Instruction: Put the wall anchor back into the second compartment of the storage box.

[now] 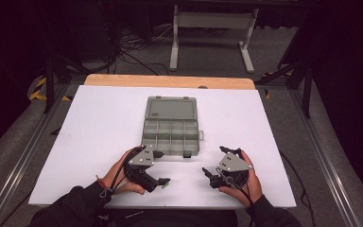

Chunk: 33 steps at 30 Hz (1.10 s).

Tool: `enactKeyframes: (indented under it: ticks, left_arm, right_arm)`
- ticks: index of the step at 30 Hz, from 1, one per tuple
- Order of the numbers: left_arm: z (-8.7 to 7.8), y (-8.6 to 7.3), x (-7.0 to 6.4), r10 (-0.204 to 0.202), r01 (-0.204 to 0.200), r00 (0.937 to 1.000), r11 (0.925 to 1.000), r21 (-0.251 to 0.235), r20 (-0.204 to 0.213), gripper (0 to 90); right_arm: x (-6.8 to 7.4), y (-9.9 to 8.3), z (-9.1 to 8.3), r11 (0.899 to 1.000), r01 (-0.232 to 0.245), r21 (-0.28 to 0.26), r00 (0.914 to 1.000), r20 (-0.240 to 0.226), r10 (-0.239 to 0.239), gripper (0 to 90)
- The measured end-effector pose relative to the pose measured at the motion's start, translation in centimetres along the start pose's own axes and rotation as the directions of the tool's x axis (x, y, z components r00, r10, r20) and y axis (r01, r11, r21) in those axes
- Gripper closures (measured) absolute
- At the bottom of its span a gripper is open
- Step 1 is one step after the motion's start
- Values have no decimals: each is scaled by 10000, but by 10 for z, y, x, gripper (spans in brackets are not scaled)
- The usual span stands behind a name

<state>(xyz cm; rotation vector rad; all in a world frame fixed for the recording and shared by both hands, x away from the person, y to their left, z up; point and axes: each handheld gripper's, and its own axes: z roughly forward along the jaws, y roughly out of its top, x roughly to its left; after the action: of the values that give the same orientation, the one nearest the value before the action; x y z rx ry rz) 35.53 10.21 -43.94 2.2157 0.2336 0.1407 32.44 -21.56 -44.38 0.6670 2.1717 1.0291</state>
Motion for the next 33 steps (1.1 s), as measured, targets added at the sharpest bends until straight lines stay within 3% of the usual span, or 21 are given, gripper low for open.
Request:
enactKeyframes:
  ticks: [5, 9, 14, 21, 23, 30, 33]
  left_arm:
    - [3, -4, 0, -82, 78, 9999, 9993, 372, 111, 217]
    - [7, -6, 1, -256, 232, 9990, 9977, 643, 362, 358]
    - [11, -8, 2, -319, 278, 9987, 9945, 1009, 395, 508]
    - [16, -9, -1, -266, 147, 9959, 9905, 1369, 860, 578]
    - [16, -9, -1, -217, 96, 9965, 9891, 1467, 810, 644]
    - [19, -8, -2, -7, -133, 9968, 9844, 1756, 796, 695]
    - [19, -8, -2, 182, -321, 9968, 9830, 1806, 782, 787]
  right_arm:
    - [0, 0, 0, 10000, -9, 11, 10000, -4, 9, 83]
    - [1, 1, 0, 10000, 31, -13, 10000, -8, -31, 83]
    - [1, 1, 0, 10000, 27, -2, 10000, -19, -27, 83]
    - [2, 1, 1, 10000, 89, 45, 9999, -76, -89, 84]
    - [2, 1, 1, 10000, 80, 36, 9999, -73, -80, 84]
    - [1, 1, 0, 10000, 77, 25, 10000, -55, -76, 87]
    - [2, 1, 1, 9999, 109, 46, 9999, -103, -108, 88]
